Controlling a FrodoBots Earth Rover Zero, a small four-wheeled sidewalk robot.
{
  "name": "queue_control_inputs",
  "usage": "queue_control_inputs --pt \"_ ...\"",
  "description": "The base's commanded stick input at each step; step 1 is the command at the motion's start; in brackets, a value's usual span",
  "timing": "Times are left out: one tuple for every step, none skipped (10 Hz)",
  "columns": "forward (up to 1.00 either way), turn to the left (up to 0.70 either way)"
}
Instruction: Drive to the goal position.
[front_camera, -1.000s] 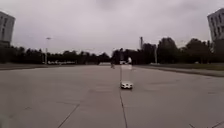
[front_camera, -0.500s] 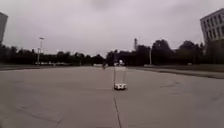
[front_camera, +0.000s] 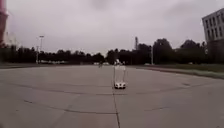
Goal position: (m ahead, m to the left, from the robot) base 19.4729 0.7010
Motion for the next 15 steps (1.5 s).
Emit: queue_control_inputs --pt "1.0 0.0" --pt "1.0 0.0" --pt "1.0 0.0" --pt "1.0 0.0" --pt "1.0 0.0" --pt "1.0 0.0" --pt "1.0 0.0" --pt "1.0 0.0" --pt "1.0 0.0" --pt "1.0 0.0" --pt "1.0 0.0" --pt "1.0 0.0" --pt "1.0 0.0" --pt "1.0 0.0" --pt "1.0 0.0"
